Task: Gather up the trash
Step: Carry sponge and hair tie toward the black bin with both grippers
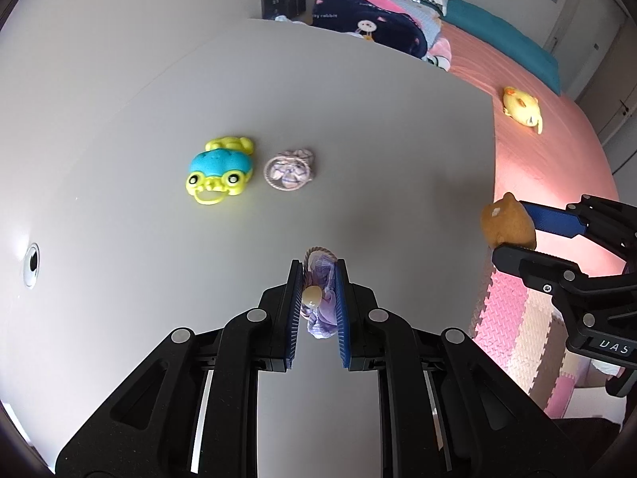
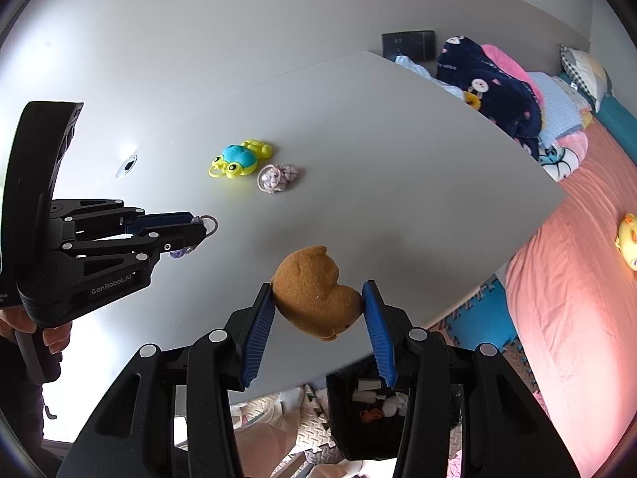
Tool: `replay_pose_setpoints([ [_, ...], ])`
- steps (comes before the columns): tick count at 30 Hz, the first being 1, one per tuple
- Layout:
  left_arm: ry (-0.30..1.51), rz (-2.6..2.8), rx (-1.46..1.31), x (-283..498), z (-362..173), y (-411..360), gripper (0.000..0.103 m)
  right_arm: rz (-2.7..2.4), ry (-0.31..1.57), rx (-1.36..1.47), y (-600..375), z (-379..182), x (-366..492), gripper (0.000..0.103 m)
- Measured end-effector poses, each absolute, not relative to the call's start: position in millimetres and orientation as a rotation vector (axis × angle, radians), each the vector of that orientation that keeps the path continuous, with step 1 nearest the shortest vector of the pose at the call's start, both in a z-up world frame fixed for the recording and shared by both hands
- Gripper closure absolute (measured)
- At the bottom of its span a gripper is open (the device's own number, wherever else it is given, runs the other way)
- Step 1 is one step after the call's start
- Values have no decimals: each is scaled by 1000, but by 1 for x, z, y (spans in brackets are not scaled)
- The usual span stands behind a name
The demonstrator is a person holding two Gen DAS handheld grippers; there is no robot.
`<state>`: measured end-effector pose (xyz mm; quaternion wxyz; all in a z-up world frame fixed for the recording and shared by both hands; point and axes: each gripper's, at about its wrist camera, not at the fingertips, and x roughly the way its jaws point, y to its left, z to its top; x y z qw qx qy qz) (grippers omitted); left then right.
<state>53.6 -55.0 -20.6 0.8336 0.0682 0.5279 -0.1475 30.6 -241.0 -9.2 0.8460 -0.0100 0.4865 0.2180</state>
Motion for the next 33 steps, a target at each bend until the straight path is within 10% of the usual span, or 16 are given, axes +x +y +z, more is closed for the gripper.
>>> replay_pose_setpoints([
  [33, 1092, -565, 347, -8, -10, -218, 88, 261, 999, 112, -393, -5, -65, 56],
])
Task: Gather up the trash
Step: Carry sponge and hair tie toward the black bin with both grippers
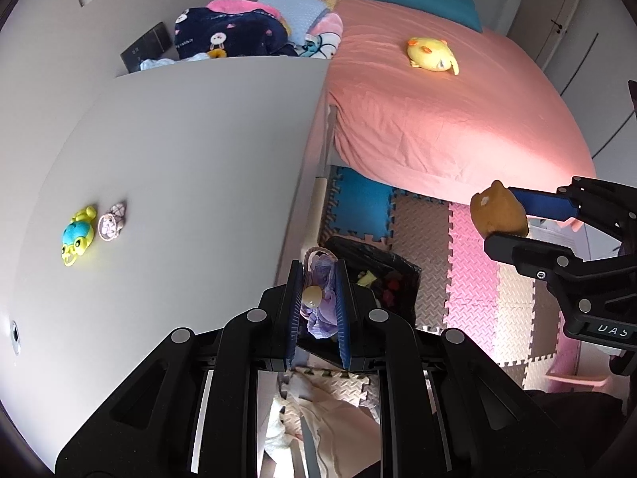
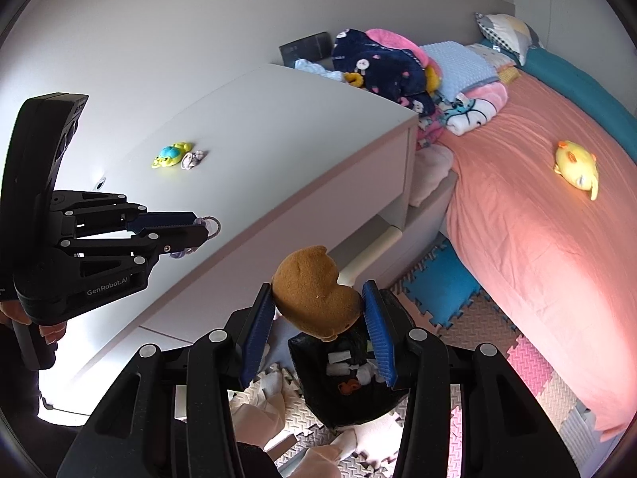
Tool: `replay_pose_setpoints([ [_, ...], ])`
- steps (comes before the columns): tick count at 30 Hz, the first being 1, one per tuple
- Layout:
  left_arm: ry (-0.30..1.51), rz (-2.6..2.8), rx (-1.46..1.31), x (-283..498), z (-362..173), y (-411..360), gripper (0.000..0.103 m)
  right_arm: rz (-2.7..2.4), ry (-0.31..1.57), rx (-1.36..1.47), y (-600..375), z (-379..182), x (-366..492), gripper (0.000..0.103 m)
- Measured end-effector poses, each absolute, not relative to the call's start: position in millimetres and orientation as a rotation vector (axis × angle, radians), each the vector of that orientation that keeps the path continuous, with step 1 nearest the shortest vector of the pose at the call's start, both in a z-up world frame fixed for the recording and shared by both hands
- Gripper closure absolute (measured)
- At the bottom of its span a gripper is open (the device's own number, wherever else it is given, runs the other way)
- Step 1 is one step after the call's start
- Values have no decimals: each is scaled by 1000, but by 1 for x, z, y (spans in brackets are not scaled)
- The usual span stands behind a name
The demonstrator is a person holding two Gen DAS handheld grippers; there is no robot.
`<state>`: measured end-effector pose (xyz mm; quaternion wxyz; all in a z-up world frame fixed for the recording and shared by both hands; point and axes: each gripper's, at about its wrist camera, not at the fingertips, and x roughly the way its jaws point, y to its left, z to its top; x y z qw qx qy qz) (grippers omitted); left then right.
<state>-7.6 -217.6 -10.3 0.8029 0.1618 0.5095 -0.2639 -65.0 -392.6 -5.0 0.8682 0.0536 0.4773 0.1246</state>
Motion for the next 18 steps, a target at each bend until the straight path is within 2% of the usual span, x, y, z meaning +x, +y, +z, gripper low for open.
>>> replay_pose_setpoints([
  [18, 1080, -720, 450, -51, -12, -271, 88, 153, 994, 163, -430, -4, -112, 56],
])
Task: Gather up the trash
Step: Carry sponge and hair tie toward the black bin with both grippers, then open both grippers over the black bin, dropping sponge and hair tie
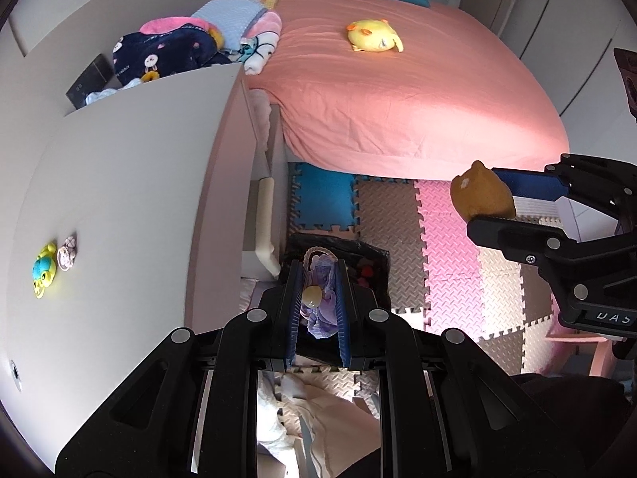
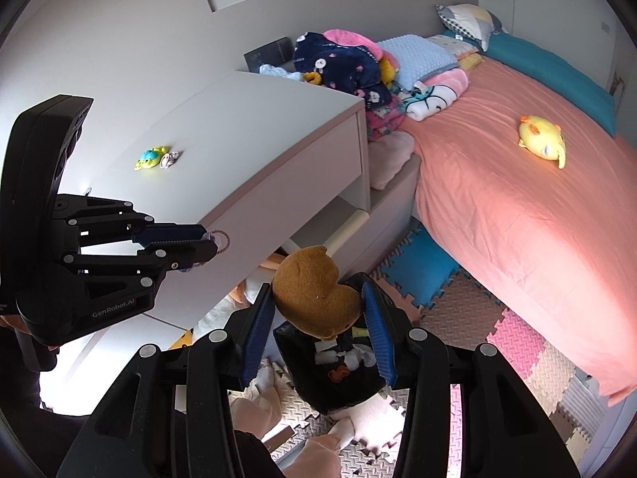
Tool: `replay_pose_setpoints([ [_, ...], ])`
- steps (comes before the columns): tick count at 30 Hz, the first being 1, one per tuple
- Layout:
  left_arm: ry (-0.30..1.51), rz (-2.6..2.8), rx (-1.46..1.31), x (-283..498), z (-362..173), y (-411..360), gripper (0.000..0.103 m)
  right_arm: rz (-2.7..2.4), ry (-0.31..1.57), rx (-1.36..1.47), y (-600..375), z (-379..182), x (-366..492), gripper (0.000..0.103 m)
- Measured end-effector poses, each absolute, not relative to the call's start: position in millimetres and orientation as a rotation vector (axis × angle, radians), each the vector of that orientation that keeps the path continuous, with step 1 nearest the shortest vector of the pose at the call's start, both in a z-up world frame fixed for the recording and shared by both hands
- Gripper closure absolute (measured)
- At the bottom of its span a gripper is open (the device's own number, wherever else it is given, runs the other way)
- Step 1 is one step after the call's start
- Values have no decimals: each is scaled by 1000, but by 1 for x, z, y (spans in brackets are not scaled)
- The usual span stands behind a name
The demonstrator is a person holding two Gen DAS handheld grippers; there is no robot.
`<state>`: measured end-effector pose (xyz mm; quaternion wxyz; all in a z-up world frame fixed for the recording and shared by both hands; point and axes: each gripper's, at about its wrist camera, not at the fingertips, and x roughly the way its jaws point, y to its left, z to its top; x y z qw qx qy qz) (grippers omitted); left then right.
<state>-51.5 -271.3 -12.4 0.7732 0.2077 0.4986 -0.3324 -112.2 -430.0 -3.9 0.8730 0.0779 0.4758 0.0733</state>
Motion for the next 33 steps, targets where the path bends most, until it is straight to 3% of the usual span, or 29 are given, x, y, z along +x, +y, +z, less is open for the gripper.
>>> replay_pose_setpoints([
  [9, 1093, -777, 482, -60, -22, -280, 86, 122, 1002, 181, -441, -7, -123, 56],
  [10, 1099, -782, 488, -60, -24, -281, 83, 121, 1004, 182, -441, -8, -123, 50],
  [11, 1102, -776, 498, -60, -26, -281, 75, 118, 1003, 183, -441, -8, -124, 44],
  [12, 1098, -759, 513, -59, -28, -280, 40, 104, 994, 183, -442, -7, -126, 33],
  [13, 1086, -733, 536, -60, -31, -280, 6, 91, 982, 186, -443, -6, -127, 30],
  [33, 1049, -635, 572, -52, -40, -254, 6, 84, 989, 188, -433, -8, -117, 30],
])
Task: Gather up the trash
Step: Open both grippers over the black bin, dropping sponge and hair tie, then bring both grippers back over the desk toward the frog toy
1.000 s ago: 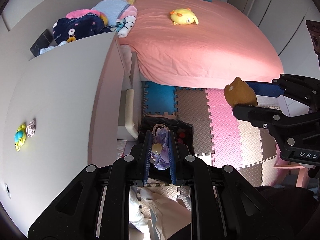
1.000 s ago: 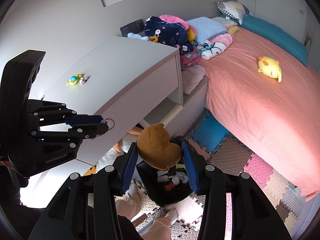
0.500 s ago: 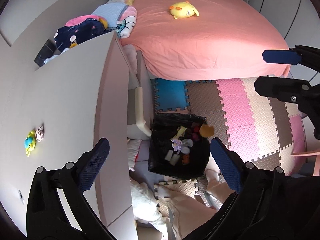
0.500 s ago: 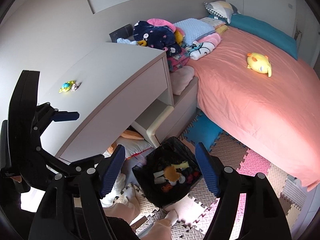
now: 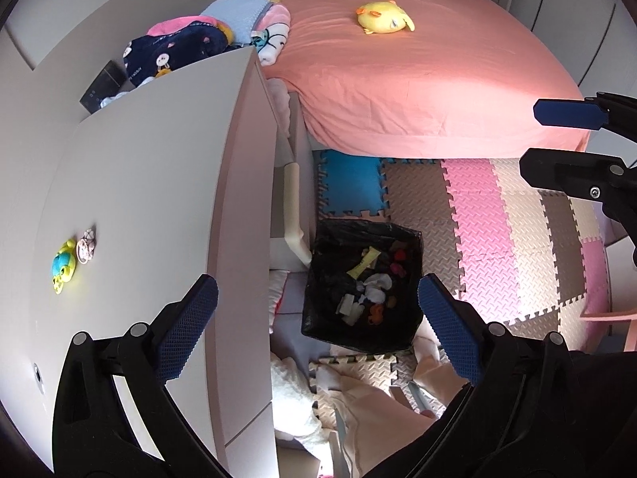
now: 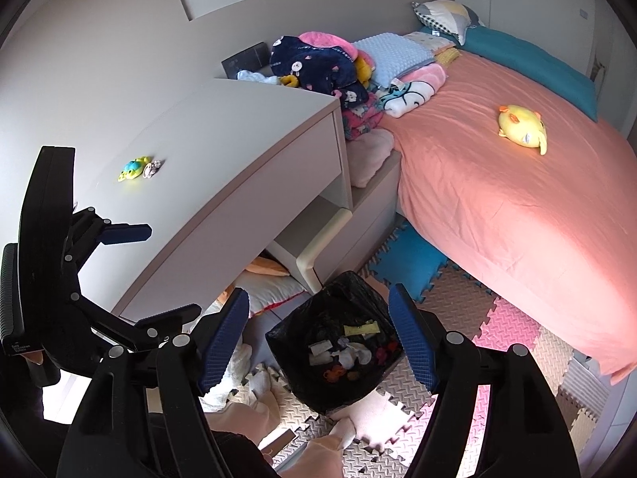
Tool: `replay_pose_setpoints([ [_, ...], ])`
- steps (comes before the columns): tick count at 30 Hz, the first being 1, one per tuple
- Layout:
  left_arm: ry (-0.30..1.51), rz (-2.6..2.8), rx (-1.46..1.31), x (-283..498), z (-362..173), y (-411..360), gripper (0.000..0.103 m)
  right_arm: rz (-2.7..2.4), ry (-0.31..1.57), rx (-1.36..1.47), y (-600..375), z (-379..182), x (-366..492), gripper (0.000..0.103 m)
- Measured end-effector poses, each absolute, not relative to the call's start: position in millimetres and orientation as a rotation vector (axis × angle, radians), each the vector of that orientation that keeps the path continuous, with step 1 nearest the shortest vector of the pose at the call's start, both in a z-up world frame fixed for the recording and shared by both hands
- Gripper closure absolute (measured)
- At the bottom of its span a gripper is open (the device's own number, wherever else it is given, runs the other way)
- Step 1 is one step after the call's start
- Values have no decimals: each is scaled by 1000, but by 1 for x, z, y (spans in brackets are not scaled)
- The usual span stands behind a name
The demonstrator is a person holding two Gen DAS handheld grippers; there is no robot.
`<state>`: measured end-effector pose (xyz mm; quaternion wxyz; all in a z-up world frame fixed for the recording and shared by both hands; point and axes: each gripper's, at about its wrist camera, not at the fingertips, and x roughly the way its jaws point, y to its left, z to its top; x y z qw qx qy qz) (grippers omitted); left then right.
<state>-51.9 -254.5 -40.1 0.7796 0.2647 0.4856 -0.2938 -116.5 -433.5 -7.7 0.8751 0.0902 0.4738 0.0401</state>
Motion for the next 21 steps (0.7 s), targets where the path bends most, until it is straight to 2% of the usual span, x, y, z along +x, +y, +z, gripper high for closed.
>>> replay_pose_setpoints([
  [21, 1100, -502, 461, 0, -43, -175, 6, 219, 1030, 110, -352, -7, -41, 30],
])
